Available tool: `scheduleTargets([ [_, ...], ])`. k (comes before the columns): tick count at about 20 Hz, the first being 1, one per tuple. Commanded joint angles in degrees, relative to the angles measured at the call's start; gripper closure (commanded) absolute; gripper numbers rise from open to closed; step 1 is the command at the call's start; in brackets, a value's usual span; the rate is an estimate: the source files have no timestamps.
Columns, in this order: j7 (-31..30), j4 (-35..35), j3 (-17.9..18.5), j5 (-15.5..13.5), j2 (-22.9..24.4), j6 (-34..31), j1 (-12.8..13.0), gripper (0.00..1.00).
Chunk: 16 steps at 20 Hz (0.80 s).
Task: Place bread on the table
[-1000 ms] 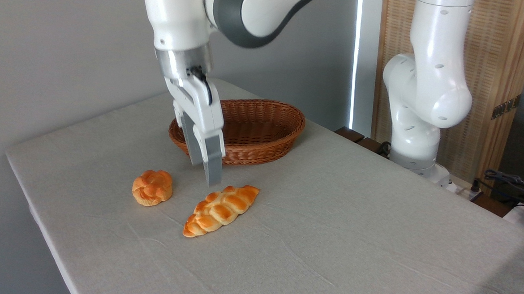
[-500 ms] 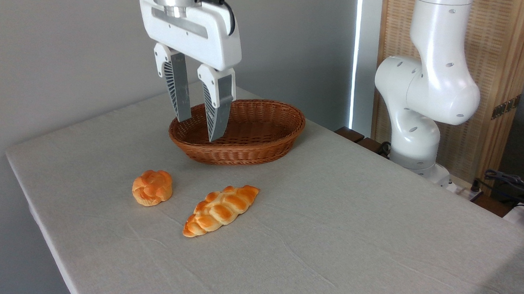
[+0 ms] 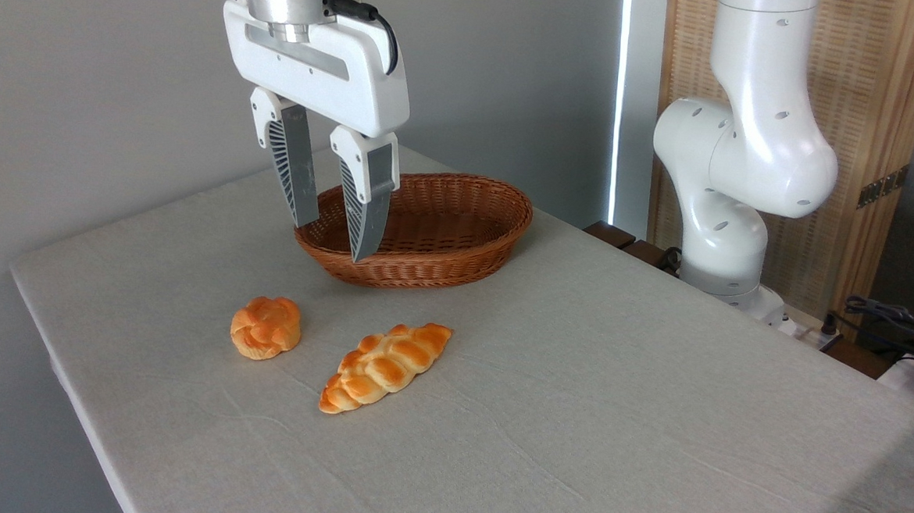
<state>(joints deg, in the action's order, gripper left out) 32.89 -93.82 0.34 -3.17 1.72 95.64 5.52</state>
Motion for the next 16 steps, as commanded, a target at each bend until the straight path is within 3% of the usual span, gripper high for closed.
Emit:
scheduleTargets([
  [1, -0.5, 1.8, 0.4, -0.1, -1.2, -1.0, -0.2, 0.00],
  [16, 6.1, 3.5, 2.6, -0.7, -1.2, -5.6, -0.2, 0.00],
])
